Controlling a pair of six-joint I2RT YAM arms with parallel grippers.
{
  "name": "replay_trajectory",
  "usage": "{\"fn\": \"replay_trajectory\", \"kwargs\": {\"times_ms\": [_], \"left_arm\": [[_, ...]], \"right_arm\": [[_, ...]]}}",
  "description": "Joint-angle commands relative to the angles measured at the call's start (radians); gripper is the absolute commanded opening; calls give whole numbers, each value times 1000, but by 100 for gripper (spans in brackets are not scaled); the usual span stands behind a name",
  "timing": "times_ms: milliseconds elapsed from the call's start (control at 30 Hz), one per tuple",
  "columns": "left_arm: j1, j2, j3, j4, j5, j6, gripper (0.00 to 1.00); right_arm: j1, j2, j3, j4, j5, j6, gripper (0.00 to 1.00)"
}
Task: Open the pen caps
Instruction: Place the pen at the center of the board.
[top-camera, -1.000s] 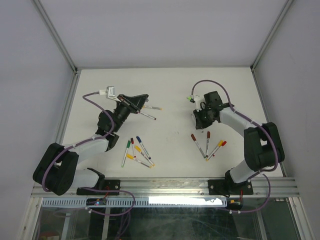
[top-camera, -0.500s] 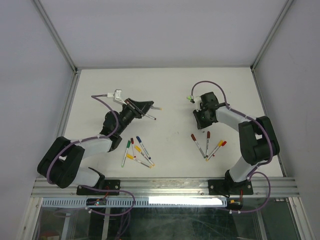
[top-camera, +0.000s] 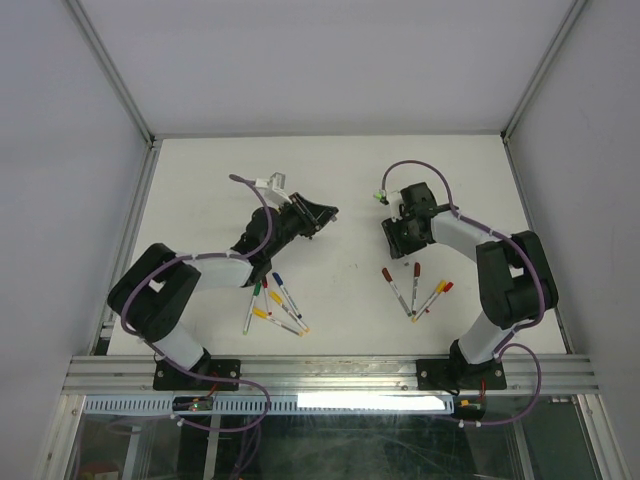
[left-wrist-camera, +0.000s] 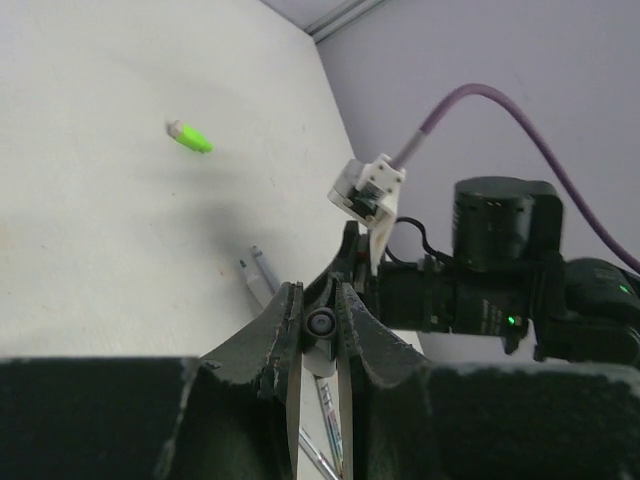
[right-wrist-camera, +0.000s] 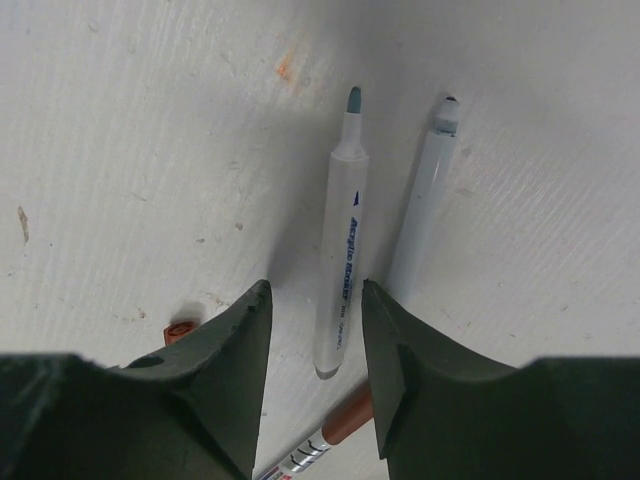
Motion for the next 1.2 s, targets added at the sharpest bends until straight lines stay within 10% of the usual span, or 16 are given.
{"fn": "replay_trajectory", "kwargs": {"times_ms": [0, 500, 1167], "left_arm": [[-29, 78, 181, -238, -93, 26, 0], [-75, 584, 970, -1004, -200, 101, 0], [-74, 890, 1400, -1129, -122, 102, 12]], "right_arm": [[4, -44, 33, 9, -29, -12, 44], [-136, -255, 47, -77, -351, -166, 51], [-207, -325, 23, -52, -403, -163, 52]]}}
